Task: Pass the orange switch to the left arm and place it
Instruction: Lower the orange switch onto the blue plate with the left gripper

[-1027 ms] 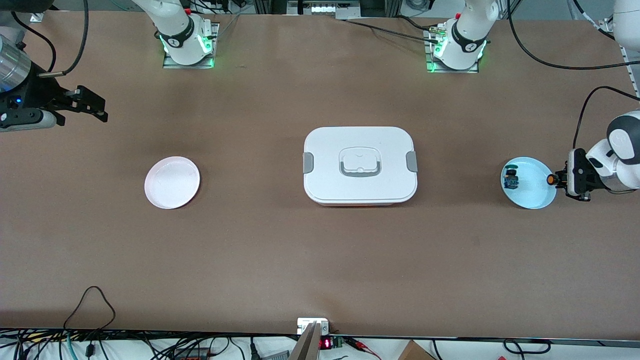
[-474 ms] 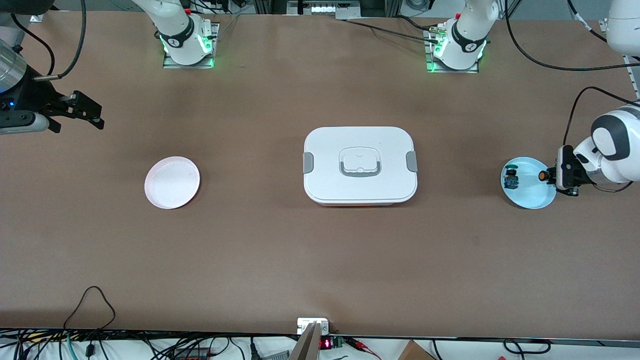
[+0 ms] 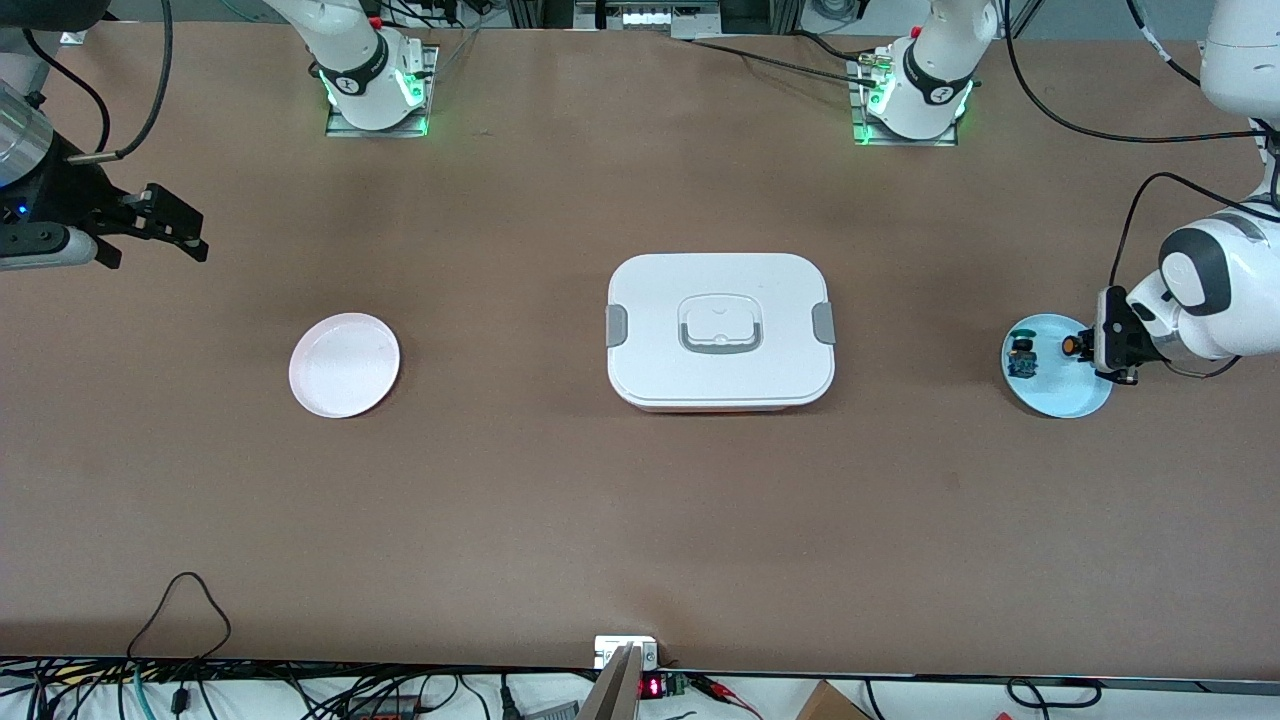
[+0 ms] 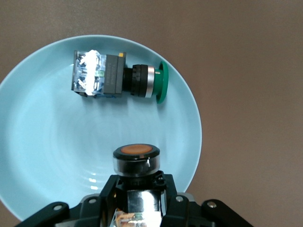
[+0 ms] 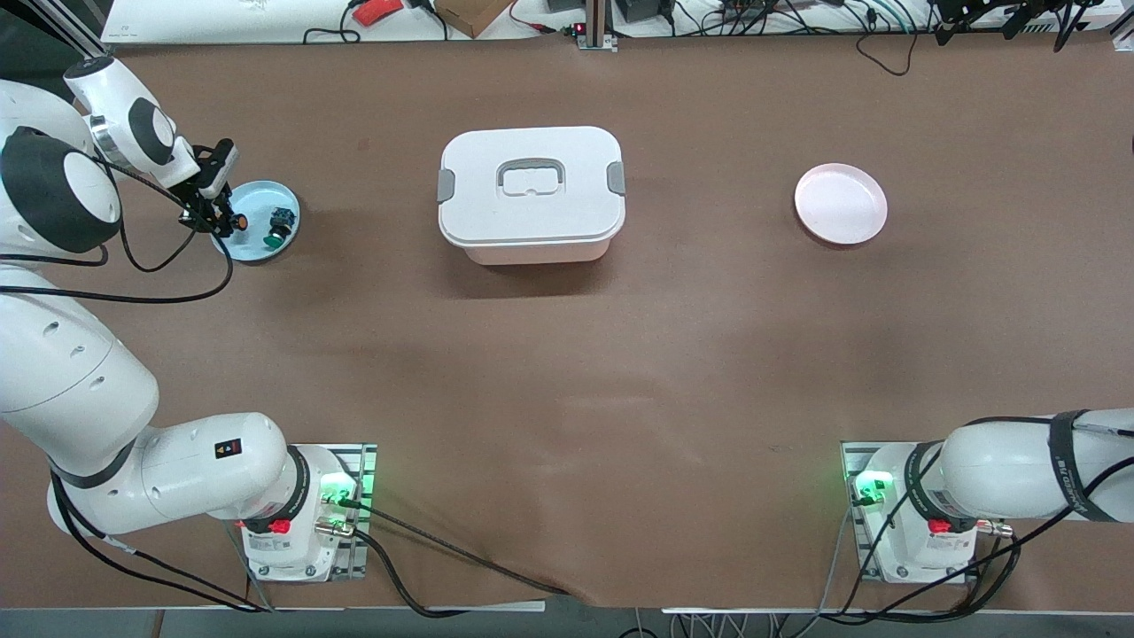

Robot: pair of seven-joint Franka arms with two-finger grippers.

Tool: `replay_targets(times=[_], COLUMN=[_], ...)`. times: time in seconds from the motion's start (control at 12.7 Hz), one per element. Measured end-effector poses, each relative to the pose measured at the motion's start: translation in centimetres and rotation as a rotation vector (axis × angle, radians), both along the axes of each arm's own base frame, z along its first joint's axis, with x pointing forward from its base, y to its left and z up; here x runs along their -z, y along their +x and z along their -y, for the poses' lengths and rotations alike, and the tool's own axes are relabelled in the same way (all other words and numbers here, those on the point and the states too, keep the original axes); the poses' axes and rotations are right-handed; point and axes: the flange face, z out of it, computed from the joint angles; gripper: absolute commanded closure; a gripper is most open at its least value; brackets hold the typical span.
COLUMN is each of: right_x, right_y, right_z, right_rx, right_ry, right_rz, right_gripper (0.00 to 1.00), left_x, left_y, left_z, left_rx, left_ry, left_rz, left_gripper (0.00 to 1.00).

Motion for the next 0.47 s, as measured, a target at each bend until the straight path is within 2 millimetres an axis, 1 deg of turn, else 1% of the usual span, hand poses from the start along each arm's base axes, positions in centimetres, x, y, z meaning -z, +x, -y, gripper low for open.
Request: replay_targets(times=[0.24,0.47], right_x=[0.0,0.0], right_y=[0.0,0.0], right_z=[0.0,0.0], right_rx=[0.000,0.001], right_ry=[0.000,0.001], right_rz=[0.000,0.000], right_gripper=[0.00,0.00], left_x=[0.4,1.2], left_y=[-0.3,-0.6], left_z=[0.2,0.9], left_rx=[0.002,0.010], left_ry=[0.001,-0.001], left_rz=[0.002,0.008], left_gripper=[1.00,1.00])
